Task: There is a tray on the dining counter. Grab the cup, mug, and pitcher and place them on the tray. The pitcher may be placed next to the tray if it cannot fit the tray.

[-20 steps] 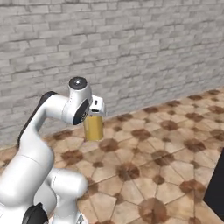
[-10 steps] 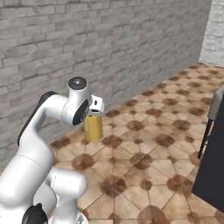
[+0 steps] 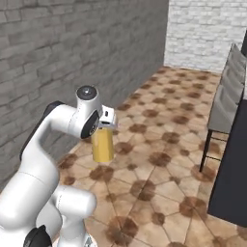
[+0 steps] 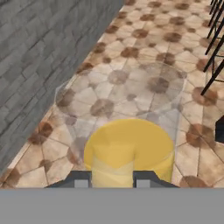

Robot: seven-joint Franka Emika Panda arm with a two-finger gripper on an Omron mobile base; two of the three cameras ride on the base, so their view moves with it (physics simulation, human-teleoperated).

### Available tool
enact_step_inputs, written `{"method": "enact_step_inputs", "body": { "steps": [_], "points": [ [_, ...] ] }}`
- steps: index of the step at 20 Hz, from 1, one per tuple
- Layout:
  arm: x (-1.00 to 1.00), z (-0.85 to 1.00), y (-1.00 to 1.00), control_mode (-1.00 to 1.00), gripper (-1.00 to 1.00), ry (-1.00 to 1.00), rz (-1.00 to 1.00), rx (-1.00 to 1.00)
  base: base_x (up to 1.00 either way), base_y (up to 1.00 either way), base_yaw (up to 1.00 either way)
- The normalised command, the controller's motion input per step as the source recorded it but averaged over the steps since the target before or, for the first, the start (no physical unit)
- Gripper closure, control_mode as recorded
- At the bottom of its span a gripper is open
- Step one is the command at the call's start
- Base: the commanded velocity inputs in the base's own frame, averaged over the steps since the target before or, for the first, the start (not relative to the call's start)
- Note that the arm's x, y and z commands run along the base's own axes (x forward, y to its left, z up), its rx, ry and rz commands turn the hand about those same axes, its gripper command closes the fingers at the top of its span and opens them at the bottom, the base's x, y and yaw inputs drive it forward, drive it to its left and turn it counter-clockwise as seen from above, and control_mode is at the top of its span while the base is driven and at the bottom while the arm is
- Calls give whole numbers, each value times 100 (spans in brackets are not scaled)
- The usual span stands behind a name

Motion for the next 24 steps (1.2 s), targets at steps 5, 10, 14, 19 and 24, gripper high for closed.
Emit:
{"method": "enact_step_inputs", "body": {
  "steps": [5,10,14,19,24],
  "points": [
    [0,0,0,100,100,0,0,0,100,82,-40],
    [0,0,0,100,100,0,0,0,100,68,-33],
    [0,0,0,100,100,0,0,0,100,42,-28],
    [0,0,0,100,100,0,0,0,100,9,-22],
    [0,0,0,100,100,0,0,0,100,23,-19]
  ]
}}
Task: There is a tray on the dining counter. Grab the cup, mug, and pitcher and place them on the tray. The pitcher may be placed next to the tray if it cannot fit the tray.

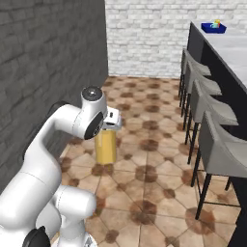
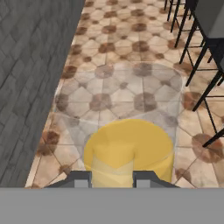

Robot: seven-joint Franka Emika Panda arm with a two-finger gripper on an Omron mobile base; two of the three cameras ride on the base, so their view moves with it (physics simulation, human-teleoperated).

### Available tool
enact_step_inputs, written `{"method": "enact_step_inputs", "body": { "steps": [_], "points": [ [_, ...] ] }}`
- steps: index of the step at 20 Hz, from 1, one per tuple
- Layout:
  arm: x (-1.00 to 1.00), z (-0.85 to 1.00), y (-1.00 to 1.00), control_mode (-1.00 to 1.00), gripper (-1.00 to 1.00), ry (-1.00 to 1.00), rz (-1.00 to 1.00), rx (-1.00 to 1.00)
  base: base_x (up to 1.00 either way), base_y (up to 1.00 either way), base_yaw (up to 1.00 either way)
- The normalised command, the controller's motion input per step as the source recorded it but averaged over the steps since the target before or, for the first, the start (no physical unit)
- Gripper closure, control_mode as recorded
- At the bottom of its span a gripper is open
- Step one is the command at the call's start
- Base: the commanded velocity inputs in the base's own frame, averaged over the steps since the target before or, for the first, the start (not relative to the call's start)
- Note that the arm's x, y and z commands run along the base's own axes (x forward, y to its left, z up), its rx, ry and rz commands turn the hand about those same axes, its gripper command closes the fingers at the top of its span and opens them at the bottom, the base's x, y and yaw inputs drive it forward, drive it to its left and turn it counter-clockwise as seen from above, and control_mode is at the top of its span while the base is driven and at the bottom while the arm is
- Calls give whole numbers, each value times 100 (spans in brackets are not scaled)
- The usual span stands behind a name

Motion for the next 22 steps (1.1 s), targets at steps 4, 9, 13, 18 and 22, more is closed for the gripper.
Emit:
{"method": "enact_step_inputs", "body": {
  "steps": [4,9,13,18,22],
  "points": [
    [0,0,0,100,100,0,0,0,100,44,-17],
    [0,0,0,100,100,0,0,0,100,56,-17],
    [0,0,0,100,100,0,0,0,100,63,-17],
    [0,0,0,100,100,0,0,0,100,62,-17],
    [0,0,0,100,100,0,0,0,100,61,-18]
  ]
}}
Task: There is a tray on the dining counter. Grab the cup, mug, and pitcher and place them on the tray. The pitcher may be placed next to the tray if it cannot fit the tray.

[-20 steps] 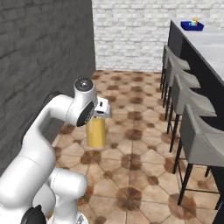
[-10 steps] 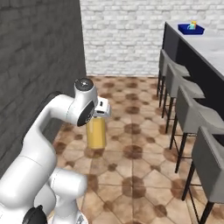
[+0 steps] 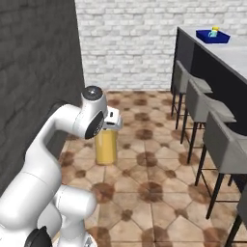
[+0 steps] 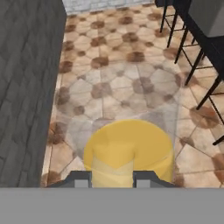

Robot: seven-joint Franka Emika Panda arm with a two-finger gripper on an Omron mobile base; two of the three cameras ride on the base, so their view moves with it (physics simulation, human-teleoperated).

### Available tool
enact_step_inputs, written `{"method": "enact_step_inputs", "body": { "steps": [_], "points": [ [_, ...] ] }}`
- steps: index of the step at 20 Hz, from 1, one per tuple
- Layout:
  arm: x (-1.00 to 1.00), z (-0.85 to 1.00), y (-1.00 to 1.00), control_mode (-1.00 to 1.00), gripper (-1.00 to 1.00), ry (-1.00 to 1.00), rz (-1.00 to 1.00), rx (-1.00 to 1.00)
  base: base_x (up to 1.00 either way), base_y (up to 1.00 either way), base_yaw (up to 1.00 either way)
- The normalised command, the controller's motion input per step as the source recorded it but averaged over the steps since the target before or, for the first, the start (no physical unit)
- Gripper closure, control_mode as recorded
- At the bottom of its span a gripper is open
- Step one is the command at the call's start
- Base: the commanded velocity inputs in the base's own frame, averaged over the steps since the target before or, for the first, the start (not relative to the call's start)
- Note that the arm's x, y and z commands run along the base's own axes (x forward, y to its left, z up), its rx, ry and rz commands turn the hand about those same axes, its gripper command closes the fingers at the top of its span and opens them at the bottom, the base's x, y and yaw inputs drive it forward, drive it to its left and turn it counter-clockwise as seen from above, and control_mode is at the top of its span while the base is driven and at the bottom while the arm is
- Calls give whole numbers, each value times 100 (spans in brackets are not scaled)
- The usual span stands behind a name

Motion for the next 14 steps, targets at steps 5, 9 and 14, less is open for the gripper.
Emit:
{"method": "enact_step_inputs", "body": {
  "steps": [5,9,14],
  "points": [
    [0,0,0,100,100,0,0,0,100,57,-15],
    [0,0,0,100,100,0,0,0,100,49,-13],
    [0,0,0,100,100,0,0,0,100,41,-11]
  ]
}}
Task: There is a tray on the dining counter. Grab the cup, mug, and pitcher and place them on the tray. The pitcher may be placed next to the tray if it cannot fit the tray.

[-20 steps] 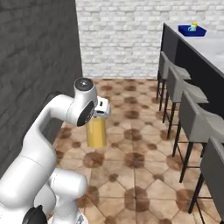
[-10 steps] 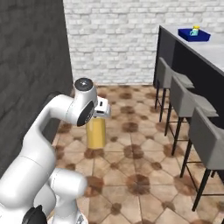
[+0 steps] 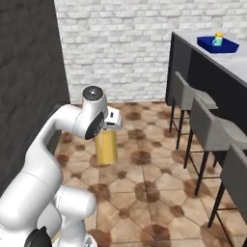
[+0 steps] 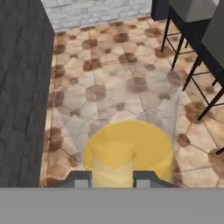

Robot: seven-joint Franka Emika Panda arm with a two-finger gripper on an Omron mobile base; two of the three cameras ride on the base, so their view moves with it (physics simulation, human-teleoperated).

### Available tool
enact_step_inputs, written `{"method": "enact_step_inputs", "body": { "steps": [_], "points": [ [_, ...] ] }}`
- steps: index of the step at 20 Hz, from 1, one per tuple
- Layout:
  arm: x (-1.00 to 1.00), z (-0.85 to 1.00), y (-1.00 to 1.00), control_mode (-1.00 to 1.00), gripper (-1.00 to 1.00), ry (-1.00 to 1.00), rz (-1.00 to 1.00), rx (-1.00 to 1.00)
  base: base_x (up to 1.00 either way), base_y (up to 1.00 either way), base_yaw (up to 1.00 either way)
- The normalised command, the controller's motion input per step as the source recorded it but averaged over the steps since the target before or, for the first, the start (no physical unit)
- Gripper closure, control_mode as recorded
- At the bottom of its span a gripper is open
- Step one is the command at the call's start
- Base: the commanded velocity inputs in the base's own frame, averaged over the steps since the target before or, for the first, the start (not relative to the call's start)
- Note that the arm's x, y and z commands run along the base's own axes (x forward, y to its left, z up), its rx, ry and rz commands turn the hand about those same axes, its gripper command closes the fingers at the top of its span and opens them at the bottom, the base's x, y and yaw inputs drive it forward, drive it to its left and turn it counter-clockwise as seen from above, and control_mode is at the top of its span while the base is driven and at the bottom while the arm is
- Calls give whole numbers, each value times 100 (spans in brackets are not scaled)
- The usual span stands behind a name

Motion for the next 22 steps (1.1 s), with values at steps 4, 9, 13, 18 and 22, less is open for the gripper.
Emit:
{"method": "enact_step_inputs", "body": {
  "steps": [4,9,13,18,22],
  "points": [
    [0,0,0,100,100,0,0,0,100,33,-11],
    [0,0,0,100,100,0,0,0,100,33,-12],
    [0,0,0,100,100,0,0,0,100,26,-14],
    [0,0,0,100,100,0,0,0,100,19,-20],
    [0,0,0,100,100,0,0,0,100,19,-39]
  ]
}}
